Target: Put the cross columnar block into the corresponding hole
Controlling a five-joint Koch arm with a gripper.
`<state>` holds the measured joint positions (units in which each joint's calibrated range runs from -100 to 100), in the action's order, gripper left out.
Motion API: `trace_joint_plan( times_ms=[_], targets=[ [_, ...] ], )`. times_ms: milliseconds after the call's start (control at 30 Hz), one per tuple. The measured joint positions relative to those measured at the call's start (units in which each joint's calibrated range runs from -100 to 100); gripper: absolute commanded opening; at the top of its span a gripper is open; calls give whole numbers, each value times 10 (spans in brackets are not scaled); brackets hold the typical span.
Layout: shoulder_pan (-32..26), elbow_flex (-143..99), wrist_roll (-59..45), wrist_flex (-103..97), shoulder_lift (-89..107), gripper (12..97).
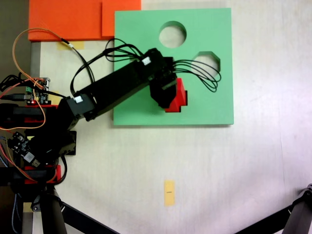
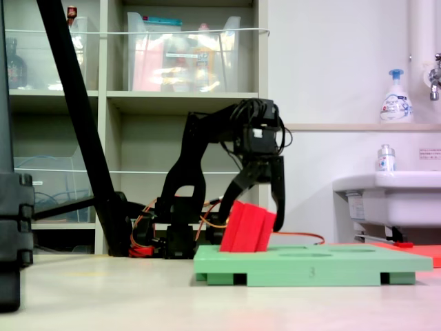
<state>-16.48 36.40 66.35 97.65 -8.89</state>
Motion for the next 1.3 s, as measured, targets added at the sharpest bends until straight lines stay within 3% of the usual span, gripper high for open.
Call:
trace_joint_plan(
  times_ms=[233, 333, 600, 667, 933, 1200, 1267, 1300],
  targets=[
    [1, -14, -1, 0, -5, 572],
    [5, -31, -1, 1, -11, 727],
    [17, -35, -4, 1, -18, 752],
    [16, -35, -4, 1, -16, 842],
    [8, -15, -3, 1, 150, 844],
    [-1, -12, -98, 1, 581, 844],
    [9, -12, -139, 2, 695, 795],
    [18, -12, -168, 2, 752, 713]
  ],
)
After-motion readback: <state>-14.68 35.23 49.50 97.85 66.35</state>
